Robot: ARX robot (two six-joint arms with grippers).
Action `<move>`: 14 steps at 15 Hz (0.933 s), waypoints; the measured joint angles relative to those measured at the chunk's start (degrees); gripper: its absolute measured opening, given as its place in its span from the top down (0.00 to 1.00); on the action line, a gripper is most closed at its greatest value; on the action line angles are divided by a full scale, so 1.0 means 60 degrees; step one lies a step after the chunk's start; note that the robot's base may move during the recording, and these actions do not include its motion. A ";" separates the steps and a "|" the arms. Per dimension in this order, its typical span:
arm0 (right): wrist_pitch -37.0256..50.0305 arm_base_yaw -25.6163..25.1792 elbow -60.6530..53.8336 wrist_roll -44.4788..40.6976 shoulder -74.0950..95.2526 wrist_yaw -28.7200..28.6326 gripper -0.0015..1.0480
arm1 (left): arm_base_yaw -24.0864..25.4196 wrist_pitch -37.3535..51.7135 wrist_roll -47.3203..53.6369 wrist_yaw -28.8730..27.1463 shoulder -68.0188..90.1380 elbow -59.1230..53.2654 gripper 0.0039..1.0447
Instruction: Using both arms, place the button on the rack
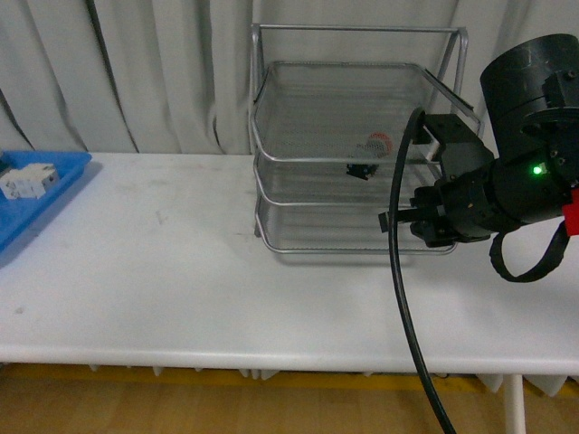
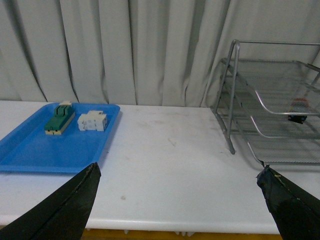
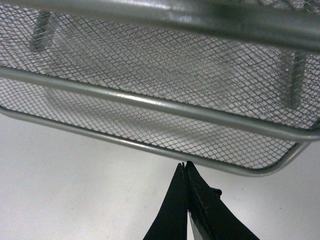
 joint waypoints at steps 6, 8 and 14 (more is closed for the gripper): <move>0.1144 0.0448 -0.2856 0.0623 -0.3242 -0.0361 0.98 | 0.0000 0.0004 -0.0004 0.0000 0.0000 0.0000 0.06; 0.5533 0.0783 -0.5093 0.0386 -0.4503 0.1781 0.98 | 0.0000 0.0011 0.0000 0.0011 0.0000 0.0000 0.06; 0.6761 -0.1898 -1.0568 0.0200 -1.0816 0.1137 0.98 | 0.0018 -0.0004 0.0000 -0.0018 0.0000 0.0000 0.06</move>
